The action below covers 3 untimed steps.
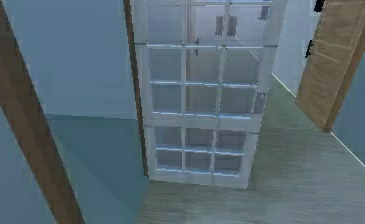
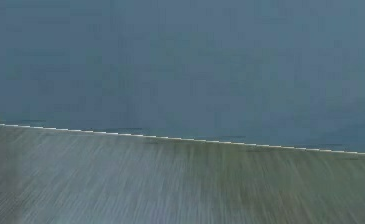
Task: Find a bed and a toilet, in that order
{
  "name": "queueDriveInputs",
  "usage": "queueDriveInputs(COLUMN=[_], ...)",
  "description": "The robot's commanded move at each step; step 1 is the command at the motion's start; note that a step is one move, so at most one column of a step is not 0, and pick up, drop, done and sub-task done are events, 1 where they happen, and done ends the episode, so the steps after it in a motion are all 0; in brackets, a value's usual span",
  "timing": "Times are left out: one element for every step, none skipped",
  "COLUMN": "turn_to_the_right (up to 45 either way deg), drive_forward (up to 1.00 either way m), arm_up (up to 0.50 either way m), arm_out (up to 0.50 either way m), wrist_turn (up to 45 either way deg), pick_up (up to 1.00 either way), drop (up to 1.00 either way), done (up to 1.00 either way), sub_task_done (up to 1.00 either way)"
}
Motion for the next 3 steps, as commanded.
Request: queueDriveInputs(turn_to_the_right=[0.0, -33.0, 0.0], drive_forward=[0.65, 0.00, 0.30], arm_up=[0.00, 0.00, 0.00], arm_out=[0.00, 0.00, 0.00], wrist_turn=[0.0, 0.0, 0.0], pick_up=[0.00, 0.00, 0.00], drop=[0.00, 0.00, 0.00], done=[0.00, 0.00, 0.00], sub_task_done=[0.00, 0.00, 0.00])
